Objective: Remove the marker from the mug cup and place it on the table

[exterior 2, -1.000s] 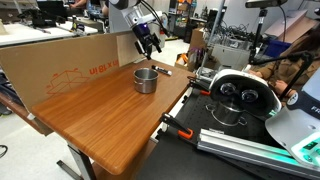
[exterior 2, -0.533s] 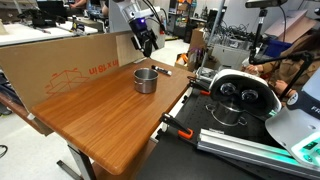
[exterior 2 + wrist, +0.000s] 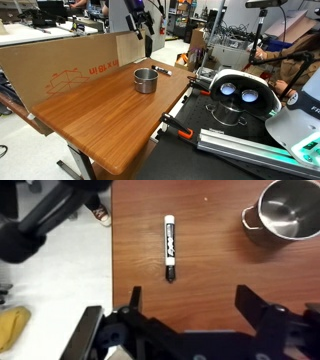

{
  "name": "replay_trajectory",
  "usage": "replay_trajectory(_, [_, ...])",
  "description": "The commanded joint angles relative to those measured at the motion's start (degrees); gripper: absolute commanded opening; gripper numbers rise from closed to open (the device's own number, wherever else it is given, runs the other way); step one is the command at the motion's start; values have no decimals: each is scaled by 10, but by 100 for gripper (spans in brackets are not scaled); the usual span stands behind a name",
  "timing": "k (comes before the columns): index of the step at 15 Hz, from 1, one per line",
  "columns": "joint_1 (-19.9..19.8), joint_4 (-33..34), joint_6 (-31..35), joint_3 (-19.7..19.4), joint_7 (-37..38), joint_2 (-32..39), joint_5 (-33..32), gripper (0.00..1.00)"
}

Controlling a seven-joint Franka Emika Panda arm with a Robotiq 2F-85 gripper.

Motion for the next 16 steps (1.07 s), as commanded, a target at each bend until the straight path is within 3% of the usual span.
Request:
replay_trajectory(1, [1, -139, 73, 11, -16, -107, 2, 100])
replay_trajectory(2, [2, -159, 78, 13, -16, -126, 3, 100])
replay_trajectory(3, [4, -74, 31, 7, -7, -69, 1, 100])
replay_trajectory(7, [5, -136, 57, 10, -7, -111, 1, 100])
replay_trajectory(16, [5, -141, 66, 10, -7, -111, 1, 100])
